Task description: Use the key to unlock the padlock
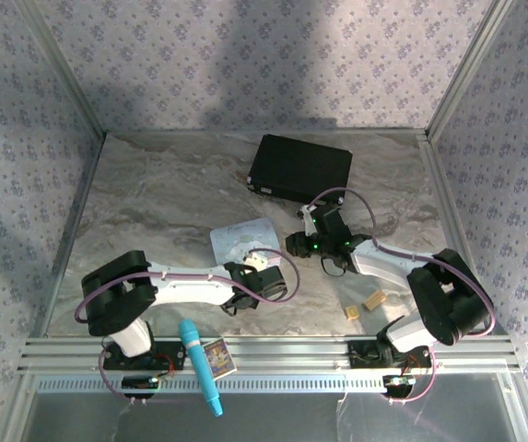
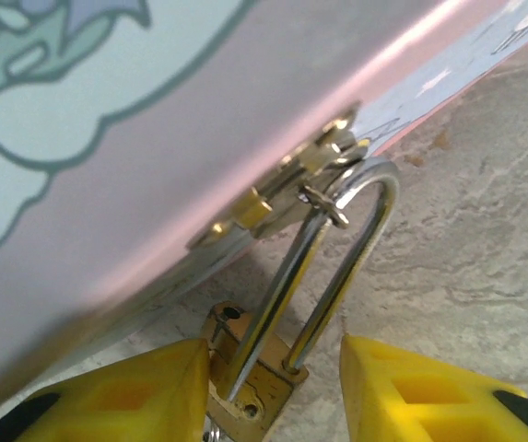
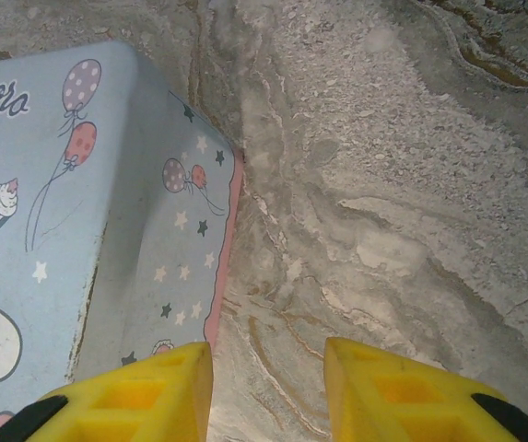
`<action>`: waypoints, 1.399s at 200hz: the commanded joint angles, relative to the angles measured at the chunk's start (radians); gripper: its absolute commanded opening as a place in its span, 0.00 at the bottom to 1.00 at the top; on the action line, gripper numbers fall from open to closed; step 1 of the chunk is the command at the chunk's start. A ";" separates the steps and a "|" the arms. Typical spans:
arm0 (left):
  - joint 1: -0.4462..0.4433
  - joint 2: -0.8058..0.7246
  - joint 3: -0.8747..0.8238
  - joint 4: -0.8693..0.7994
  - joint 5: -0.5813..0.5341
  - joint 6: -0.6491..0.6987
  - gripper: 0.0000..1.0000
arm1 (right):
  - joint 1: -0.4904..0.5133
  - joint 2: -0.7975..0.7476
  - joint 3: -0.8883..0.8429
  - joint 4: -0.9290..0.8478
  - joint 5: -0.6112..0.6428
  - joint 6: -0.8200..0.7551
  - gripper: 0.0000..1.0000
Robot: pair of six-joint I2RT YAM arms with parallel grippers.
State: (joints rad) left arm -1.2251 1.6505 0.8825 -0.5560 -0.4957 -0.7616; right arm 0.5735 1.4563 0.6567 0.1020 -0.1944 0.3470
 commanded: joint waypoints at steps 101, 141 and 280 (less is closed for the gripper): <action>0.002 -0.053 -0.068 0.030 0.128 0.079 0.17 | -0.004 -0.001 -0.017 0.015 -0.004 0.014 0.36; 0.057 -0.131 -0.101 0.098 0.243 0.139 0.06 | -0.005 -0.001 -0.020 0.019 -0.006 0.018 0.36; 0.220 -0.169 -0.193 0.201 0.538 0.218 0.05 | -0.004 -0.001 -0.024 0.024 -0.006 0.021 0.35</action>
State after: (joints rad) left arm -1.0096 1.4288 0.7208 -0.3103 -0.0109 -0.5674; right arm 0.5735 1.4563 0.6460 0.1127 -0.1978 0.3511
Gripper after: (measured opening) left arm 0.047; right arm 0.354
